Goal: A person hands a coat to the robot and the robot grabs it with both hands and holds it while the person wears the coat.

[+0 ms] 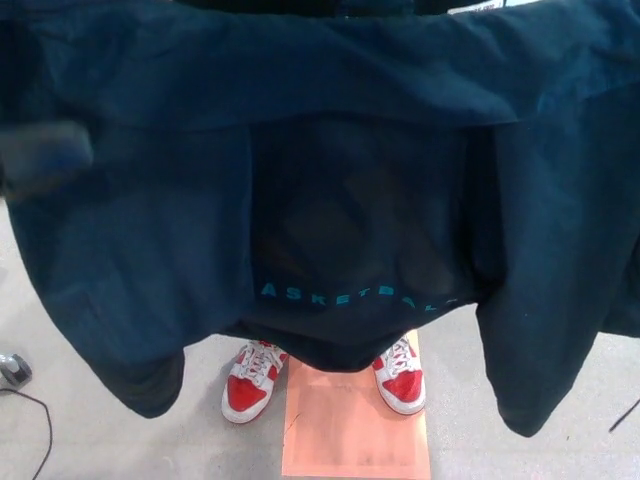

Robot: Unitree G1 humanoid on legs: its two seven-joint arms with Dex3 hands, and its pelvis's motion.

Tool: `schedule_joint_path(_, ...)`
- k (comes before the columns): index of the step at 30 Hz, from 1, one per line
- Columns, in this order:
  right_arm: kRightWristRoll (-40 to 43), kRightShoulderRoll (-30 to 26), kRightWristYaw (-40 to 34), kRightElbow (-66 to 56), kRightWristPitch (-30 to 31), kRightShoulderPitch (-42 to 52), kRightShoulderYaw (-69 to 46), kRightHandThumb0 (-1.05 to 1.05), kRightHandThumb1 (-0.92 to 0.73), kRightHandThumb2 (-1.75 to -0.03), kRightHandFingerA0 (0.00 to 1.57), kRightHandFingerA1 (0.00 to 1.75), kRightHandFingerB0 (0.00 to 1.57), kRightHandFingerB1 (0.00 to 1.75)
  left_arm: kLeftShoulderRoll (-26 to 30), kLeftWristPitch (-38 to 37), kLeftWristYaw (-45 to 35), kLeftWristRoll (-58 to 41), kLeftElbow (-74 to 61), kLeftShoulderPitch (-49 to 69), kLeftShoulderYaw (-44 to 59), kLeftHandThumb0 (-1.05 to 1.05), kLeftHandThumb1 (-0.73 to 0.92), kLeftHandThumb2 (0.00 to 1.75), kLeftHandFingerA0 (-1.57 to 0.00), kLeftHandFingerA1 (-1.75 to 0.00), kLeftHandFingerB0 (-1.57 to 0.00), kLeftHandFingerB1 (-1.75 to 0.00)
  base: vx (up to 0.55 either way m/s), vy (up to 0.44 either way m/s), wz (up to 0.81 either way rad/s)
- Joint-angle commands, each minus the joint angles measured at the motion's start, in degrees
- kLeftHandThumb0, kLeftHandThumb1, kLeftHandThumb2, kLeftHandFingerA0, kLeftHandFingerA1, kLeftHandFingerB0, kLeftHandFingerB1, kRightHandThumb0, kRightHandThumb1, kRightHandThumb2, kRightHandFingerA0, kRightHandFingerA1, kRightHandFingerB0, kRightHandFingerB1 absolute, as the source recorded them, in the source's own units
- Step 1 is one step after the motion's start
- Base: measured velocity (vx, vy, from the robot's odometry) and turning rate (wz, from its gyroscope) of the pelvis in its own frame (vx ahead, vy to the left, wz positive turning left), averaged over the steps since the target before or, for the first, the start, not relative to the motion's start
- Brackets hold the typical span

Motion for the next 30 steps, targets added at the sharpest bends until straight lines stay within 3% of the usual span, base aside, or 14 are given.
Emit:
schedule_joint_path(1,12.9,-8.9,19.2,9.5,10.5,-15.7,5.8,-0.84,-0.59,-0.68,0.15,0.35,0.08,0.19,8.2,7.6,-22.3,-8.0,11.6,-20.9,-9.4,-0.83,0.54,0.91,-0.08,-0.37,-0.08,-0.28,0.0,0.0,0.0)
schedule_joint_path(5,15.6,-11.8,24.5,10.7,10.7,-17.9,7.4,-0.82,-0.7,-0.62,0.17,0.3,0.04,0.2,9.0,10.4,-28.5,-5.8,15.5,-26.2,-14.1,-0.8,0.51,0.93,-0.04,-0.34,-0.04,-0.25,0.0,0.0,0.0)
schedule_joint_path(6,15.8,-13.5,27.1,11.2,10.5,-18.8,8.4,-0.86,-0.59,-0.97,0.06,0.38,0.05,0.1,9.1,10.5,-30.6,-4.7,17.6,-27.8,-15.8,-0.86,0.57,0.95,-0.08,-0.28,-0.09,-0.19,0.0,0.0,0.0)
schedule_joint_path(9,14.6,-17.4,32.9,13.2,11.1,-21.6,11.8,-0.86,-0.59,-0.99,0.02,0.35,0.0,0.11,9.3,11.3,-36.0,-3.4,21.9,-31.5,-19.4,-0.91,0.59,0.98,-0.09,-0.14,-0.09,-0.14,0.0,0.0,0.0)
schedule_joint_path(12,13.3,-18.2,37.0,16.7,12.0,-25.0,15.6,-0.83,-0.57,-0.97,0.05,0.44,0.02,0.14,8.9,13.7,-40.7,-2.9,24.7,-34.4,-22.3,-0.88,0.56,0.97,-0.07,-0.21,-0.08,-0.17,0.0,0.0,0.0)
schedule_joint_path(17,9.8,-17.4,41.8,21.1,11.0,-29.4,22.4,-0.81,-0.55,-0.97,0.07,0.45,0.0,0.17,7.9,15.9,-46.3,-1.8,28.7,-38.5,-26.1,-0.89,0.55,0.98,-0.03,-0.3,-0.02,-0.17,0.0,0.0,0.0)
schedule_joint_path(19,8.6,-17.4,47.1,21.1,13.9,-31.5,27.0,-0.91,-0.58,-0.81,0.08,0.38,0.02,0.13,8.0,18.5,-51.0,-1.9,28.5,-40.3,-28.3,-0.87,0.55,0.99,-0.06,-0.3,-0.05,-0.14,0.0,0.0,0.0)
schedule_joint_path(20,8.4,-17.4,48.7,21.1,14.6,-32.1,28.3,-0.84,-0.56,-0.95,0.09,0.43,0.0,0.15,8.2,19.6,-52.7,-2.4,28.2,-40.7,-28.9,-0.88,0.56,0.98,-0.07,-0.28,-0.07,-0.14,0.0,0.0,0.0)
schedule_joint_path(21,8.8,-17.6,49.9,20.4,15.4,-31.6,29.3,-0.88,-0.73,-0.62,0.17,0.32,0.0,0.19,8.5,20.6,-54.2,-3.9,27.2,-40.1,-29.2,-0.86,0.55,0.97,-0.06,-0.28,-0.07,-0.14,0.0,0.0,0.0)
schedule_joint_path(22,9.0,-17.7,50.3,20.1,15.6,-31.4,29.6,-0.88,-0.73,-0.62,0.17,0.32,0.0,0.19,8.6,21.0,-54.7,-4.5,26.8,-39.8,-29.3,-0.86,0.55,0.97,-0.06,-0.28,-0.07,-0.14,0.0,0.0,0.0)
schedule_joint_path(23,9.0,-17.7,50.7,20.1,15.8,-31.6,30.0,-0.89,-0.73,-0.62,0.18,0.32,0.0,0.2,8.6,21.1,-55.2,-4.9,26.8,-40.0,-29.4,-0.91,0.69,0.62,-0.07,-0.29,0.0,-0.24,0.0,0.0,0.0)
schedule_joint_path(24,9.3,-17.7,51.8,19.6,16.5,-31.5,30.9,-0.83,-0.55,-0.99,0.08,0.44,0.0,0.16,8.7,21.8,-56.2,-5.7,26.2,-39.7,-29.8,-0.88,0.55,0.97,-0.08,-0.27,-0.08,-0.13,0.0,0.0,0.0)
schedule_joint_path(28,10.5,-17.6,57.7,17.2,21.7,-32.2,35.4,-0.85,-0.56,-0.97,0.03,0.23,0.02,0.12,9.8,23.5,-58.3,-5.3,23.0,-38.3,-30.9,-0.87,0.54,0.97,-0.06,-0.3,-0.05,-0.14,0.0,0.0,0.0)
schedule_joint_path(30,10.7,-17.3,60.3,16.5,24.1,-33.7,37.5,-0.84,-0.55,-0.96,0.05,0.35,0.04,0.12,10.0,24.3,-59.0,-5.2,22.3,-38.2,-31.0,-0.85,0.53,0.97,-0.04,-0.28,-0.05,-0.14,0.0,0.0,0.0)
